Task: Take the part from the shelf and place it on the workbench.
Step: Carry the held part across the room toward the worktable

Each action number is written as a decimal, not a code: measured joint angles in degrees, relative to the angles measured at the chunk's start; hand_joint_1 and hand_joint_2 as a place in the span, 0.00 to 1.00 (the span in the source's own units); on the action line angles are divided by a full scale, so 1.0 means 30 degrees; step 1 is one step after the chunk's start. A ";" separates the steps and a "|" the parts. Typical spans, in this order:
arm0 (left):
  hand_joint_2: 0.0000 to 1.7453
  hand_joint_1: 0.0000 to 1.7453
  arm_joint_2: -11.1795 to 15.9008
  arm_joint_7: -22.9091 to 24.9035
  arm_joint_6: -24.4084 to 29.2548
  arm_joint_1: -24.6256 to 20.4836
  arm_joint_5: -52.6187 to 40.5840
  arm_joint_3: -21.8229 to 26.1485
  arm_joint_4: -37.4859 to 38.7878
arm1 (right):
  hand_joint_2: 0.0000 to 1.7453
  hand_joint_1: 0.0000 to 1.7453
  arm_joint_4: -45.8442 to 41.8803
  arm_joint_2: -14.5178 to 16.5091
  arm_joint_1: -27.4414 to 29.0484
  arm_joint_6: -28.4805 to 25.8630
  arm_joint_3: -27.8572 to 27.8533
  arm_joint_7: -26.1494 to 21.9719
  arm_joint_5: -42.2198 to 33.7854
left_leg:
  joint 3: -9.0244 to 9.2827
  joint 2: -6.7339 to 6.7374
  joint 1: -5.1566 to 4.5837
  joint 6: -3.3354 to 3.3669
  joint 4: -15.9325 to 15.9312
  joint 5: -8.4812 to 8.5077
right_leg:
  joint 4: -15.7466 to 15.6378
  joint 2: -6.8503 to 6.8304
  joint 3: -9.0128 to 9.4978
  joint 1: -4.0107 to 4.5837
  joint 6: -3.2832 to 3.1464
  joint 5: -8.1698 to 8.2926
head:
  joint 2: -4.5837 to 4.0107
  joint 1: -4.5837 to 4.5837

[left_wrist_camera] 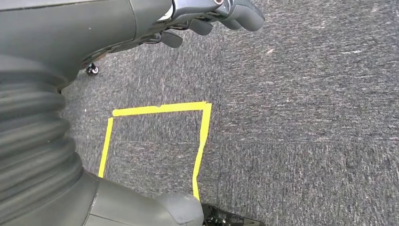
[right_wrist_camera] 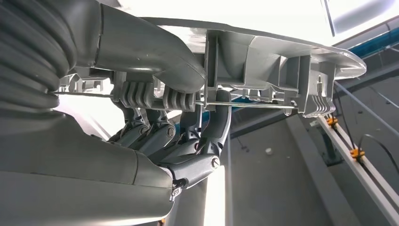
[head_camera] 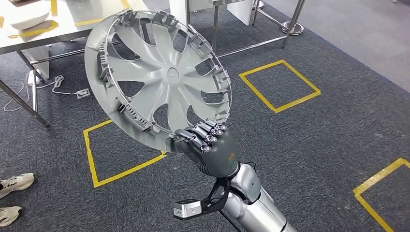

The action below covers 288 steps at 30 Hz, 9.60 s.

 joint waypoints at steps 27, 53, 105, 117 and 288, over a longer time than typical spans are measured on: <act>1.00 0.00 0.0058 -0.0088 -0.0184 -0.0089 -0.0324 -0.0040 0.0007 | 1.00 1.00 0.0046 -0.0184 0.0157 -0.0262 -0.0013 0.0071 0.0328 | -0.0907 -0.0209 -0.0011 0.0010 0.0436 0.0356 | -0.1496 -0.0223 0.1190 0.0059 -0.0252 -0.0552 | 0.0000 -0.0286; 1.00 0.00 0.0197 -0.0253 -0.0340 -0.0029 -0.0468 -0.0220 0.0007 | 1.00 1.00 0.0031 -0.0175 0.0411 -0.0060 0.0072 0.0000 0.0388 | -0.1023 0.0812 -0.0010 -0.0565 0.0415 0.0414 | -0.4893 -0.2342 0.2929 0.0265 -0.0658 0.1194 | 0.0000 -0.0530; 1.00 0.00 0.0084 -0.0506 -0.0492 -0.0095 -0.0406 -0.0213 0.0009 | 1.00 1.00 0.0144 -0.0195 0.0257 0.0000 -0.0317 -0.0392 -0.0756 | -0.3367 -0.0194 0.0078 -0.1240 0.4865 -0.1756 | -0.4922 -0.0012 0.2488 0.0354 -0.1705 0.1672 | 0.0000 -0.0581; 1.00 0.00 0.0097 -0.0875 -0.0712 -0.0145 -0.0576 -0.0233 0.0004 | 1.00 1.00 0.0133 -0.0202 0.0292 -0.0126 -0.0432 -0.0399 -0.0543 | 0.0572 -0.0070 -0.0249 -0.0360 -0.0218 -0.0732 | -0.4840 -0.0111 0.1197 0.0508 -0.1856 0.2694 | 0.0000 -0.0426; 1.00 0.00 -0.0151 -0.0790 -0.3317 -0.0109 0.0960 -0.0069 0.0084 | 1.00 1.00 0.0002 0.0004 -0.0011 -0.0253 -0.1029 0.1020 -0.1760 | -0.0520 -0.1318 -0.0181 -0.0482 0.0317 -0.0091 | -0.4550 0.2388 0.1534 0.0313 -0.1071 0.2287 | 0.0000 -0.1244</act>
